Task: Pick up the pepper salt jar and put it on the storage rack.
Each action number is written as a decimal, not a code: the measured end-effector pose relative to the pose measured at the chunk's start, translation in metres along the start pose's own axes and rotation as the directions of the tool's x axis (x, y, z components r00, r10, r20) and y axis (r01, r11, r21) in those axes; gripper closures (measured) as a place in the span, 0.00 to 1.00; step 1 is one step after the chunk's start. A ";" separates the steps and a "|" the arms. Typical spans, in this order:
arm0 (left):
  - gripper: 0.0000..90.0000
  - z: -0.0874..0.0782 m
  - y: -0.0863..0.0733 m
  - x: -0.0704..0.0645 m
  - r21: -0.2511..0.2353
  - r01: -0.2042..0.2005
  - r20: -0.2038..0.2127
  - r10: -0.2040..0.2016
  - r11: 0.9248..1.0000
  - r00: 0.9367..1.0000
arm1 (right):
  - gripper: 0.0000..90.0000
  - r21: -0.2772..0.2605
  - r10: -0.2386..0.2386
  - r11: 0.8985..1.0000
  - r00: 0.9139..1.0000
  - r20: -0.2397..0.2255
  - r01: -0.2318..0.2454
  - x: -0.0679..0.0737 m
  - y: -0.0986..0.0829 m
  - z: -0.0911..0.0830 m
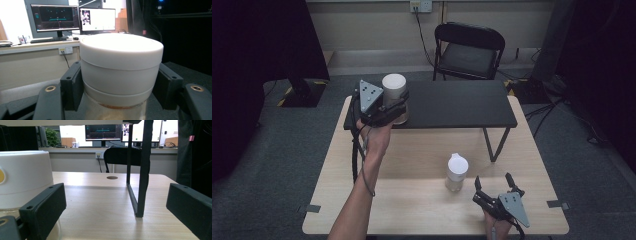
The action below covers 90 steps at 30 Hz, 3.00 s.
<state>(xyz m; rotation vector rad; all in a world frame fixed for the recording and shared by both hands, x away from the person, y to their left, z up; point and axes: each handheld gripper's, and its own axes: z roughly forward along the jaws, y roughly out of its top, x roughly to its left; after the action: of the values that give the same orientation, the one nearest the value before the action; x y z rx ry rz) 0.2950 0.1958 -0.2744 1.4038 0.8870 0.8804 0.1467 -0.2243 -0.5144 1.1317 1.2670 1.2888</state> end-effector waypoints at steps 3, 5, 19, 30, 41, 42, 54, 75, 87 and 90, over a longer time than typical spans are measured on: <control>0.38 0.002 0.000 0.001 0.003 0.014 -0.003 -0.014 1.000 1.000 | 0.02 0.000 0.000 1.000 1.000 0.000 0.000 0.000 0.000 0.000; 0.39 0.003 -0.002 0.000 -0.002 0.020 -0.009 -0.020 1.000 1.000 | 0.02 0.000 -0.001 1.000 1.000 0.000 0.001 0.000 0.000 0.000; 0.38 0.003 -0.007 0.000 -0.016 0.049 -0.015 -0.049 0.999 0.999 | 0.02 0.000 -0.001 1.000 1.000 0.001 0.001 0.000 0.000 0.000; 0.37 0.003 -0.007 0.004 -0.015 0.060 -0.001 -0.060 0.998 0.998 | 0.02 0.000 -0.001 1.000 1.000 0.001 0.001 0.000 0.000 0.000; 0.22 0.000 -0.014 0.007 -0.075 0.060 0.012 -0.059 0.995 0.998 | 0.02 0.000 -0.001 1.000 1.000 0.001 0.001 0.000 0.000 0.000; 0.19 -0.001 -0.014 0.007 -0.080 0.057 0.011 -0.056 0.995 0.998 | 0.02 0.000 -0.001 1.000 1.000 0.001 0.001 0.000 0.000 0.000; 0.00 -0.003 -0.011 0.006 -0.065 0.059 0.029 -0.058 0.996 0.998 | 0.02 0.000 0.000 1.000 1.000 0.003 0.000 0.001 0.000 0.000; 0.00 -0.032 -0.026 -0.002 -0.130 0.055 0.032 -0.051 0.990 0.998 | 0.02 0.000 -0.001 1.000 1.000 0.003 0.001 0.001 0.000 0.000; 0.00 -0.045 -0.035 -0.006 -0.119 0.057 0.030 -0.054 0.991 0.998 | 0.02 0.000 -0.001 1.000 1.000 0.003 0.001 0.001 0.000 0.000; 0.00 -0.048 -0.038 -0.006 -0.114 0.062 0.026 -0.059 0.991 0.998 | 0.02 0.000 -0.001 1.000 1.000 0.003 0.001 0.001 0.000 0.000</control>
<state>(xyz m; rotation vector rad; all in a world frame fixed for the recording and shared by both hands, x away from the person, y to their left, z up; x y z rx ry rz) 0.2484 0.2113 -0.3116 1.2786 0.8442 0.8545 0.1466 -0.2237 -0.5145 1.1324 1.2648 1.2862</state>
